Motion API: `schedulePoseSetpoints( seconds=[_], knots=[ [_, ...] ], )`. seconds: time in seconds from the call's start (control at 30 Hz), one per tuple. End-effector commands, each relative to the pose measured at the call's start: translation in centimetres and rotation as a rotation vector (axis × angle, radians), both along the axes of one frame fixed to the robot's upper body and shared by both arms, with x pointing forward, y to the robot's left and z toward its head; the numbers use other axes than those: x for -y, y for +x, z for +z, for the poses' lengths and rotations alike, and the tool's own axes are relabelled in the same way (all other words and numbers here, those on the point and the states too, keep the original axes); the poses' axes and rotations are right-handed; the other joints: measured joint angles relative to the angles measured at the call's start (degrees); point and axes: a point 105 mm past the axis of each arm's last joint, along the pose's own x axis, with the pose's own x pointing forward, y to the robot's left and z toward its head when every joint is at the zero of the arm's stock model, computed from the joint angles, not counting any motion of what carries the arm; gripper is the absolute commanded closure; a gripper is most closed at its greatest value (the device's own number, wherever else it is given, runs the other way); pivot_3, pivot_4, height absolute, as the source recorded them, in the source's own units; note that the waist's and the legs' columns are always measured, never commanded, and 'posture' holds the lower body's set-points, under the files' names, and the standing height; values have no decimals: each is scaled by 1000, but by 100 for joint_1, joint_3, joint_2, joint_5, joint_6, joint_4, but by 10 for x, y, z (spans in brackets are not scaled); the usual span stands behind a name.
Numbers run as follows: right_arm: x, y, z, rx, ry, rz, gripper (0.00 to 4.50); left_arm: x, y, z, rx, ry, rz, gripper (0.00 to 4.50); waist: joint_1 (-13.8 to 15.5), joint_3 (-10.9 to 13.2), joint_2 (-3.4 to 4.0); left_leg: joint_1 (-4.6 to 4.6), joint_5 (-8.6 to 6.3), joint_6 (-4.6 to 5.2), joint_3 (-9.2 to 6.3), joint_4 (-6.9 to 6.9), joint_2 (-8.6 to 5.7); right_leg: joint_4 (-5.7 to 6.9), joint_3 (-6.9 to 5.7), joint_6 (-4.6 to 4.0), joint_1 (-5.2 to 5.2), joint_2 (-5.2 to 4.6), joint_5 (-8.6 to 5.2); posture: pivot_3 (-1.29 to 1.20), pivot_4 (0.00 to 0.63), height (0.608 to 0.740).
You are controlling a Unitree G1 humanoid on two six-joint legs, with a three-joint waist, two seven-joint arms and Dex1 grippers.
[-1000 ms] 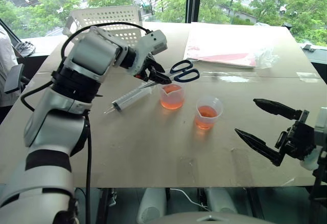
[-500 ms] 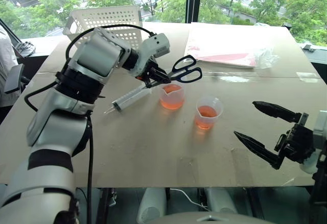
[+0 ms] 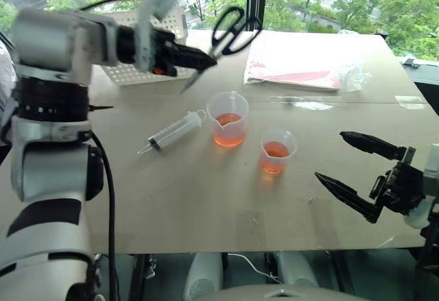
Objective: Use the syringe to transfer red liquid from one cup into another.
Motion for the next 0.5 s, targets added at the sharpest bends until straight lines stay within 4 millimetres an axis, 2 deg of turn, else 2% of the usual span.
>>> schedulePoseSetpoints(
  seconds=[0.03, 0.07, 0.1, 0.2, 0.27, 0.33, 0.5],
  knots=[
    [-5, -1, 8, 33, 8, 62, 0, -55, 3, 5, 50, -113, 202, 4138, -62, -4, 7, 2, 0, 0, 0, 0, 0, 1, 2, 1, 0, 0, 1, 0, 150, 740],
    [-5, 0, 9, 32, 10, 70, 0, -63, 3, 2, 45, -124, 224, 4138, -95, -5, 8, 8, 0, 0, 0, -1, 1, 3, 7, 13, 0, 0, 8, 0, 150, 740],
    [-6, 1, 9, 30, 14, 83, 0, -80, 5, -9, 51, -113, 277, 4138, -104, -5, 7, 11, 0, 0, -3, -1, 3, 11, 13, 18, 0, 0, 12, 0, 150, 740],
    [-9, 4, 11, 35, 22, 136, 0, -144, 5, -63, 10, 47, 455, 4138, -113, -5, 6, 9, 0, 0, 4, 0, 4, 15, 3, 5, 0, 1, 20, 0, 150, 740],
    [-12, 4, 15, 36, 36, 174, 0, -172, 1, -90, -55, 105, 526, 4138, -96, 1, -6, 14, 0, 0, 10, -1, 6, 16, 11, -3, -1, 0, 24, 0, 150, 740],
    [-14, 2, 17, 41, 37, 205, 0, -189, -2, -105, -87, 140, 570, 4138, 3, 11, -52, 3, 0, 0, 1, 2, 7, 14, -8, -5, -3, 0, 24, 0, 150, 740],
    [-20, -2, 25, 62, 36, 255, 0, -216, -6, -134, -152, 185, 657, 4138, 128, 0, -75, -12, -1, 1, 0, 7, 1, -5, -17, -25, 1, -17, 14, 0, 150, 740]
  ],
)
